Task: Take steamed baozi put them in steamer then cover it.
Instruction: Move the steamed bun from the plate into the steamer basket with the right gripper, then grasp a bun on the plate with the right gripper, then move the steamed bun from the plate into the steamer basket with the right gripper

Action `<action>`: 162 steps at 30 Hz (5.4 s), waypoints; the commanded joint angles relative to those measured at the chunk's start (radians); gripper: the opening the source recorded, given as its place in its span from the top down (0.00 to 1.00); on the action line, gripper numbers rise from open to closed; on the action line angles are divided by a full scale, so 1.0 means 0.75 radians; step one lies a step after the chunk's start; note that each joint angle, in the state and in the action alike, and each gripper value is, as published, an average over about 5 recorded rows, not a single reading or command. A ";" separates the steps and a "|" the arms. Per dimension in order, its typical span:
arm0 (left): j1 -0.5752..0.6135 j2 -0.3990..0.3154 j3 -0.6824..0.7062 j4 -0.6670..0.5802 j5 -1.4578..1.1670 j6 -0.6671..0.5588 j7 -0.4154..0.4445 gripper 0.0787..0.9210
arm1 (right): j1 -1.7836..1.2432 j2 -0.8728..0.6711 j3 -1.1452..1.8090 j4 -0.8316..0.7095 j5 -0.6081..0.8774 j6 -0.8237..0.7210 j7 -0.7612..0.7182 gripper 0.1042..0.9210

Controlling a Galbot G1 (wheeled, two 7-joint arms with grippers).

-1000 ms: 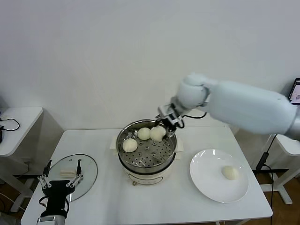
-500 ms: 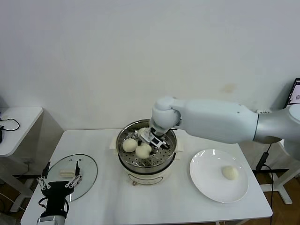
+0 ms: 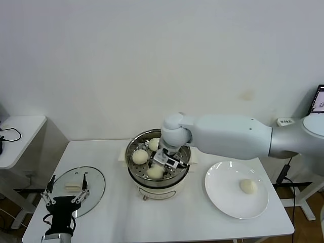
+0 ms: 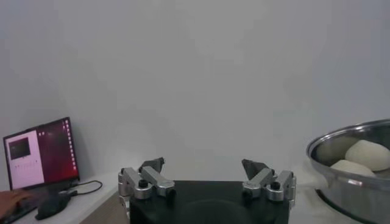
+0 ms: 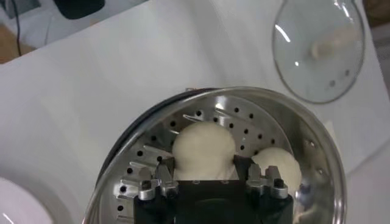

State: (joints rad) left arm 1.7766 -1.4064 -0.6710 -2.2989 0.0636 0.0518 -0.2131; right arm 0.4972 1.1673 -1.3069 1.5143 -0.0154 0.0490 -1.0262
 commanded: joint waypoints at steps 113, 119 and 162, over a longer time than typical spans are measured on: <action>-0.024 0.075 0.059 0.036 0.053 0.023 0.011 0.12 | -1.096 -0.896 1.171 -0.149 -0.313 -0.408 -0.073 0.36; -0.025 0.081 0.061 0.039 0.051 0.020 0.011 0.12 | -0.824 -0.946 0.980 -0.074 -0.172 -0.449 -0.084 0.36; -0.082 0.097 0.022 0.072 0.031 0.028 0.016 0.12 | -0.050 -0.140 0.136 -0.064 0.639 -0.997 0.325 0.35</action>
State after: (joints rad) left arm 1.7157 -1.3330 -0.6513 -2.2464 0.0870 0.0735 -0.2015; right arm 0.5211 0.9049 -1.1587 1.5500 0.4121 -0.6272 -0.8672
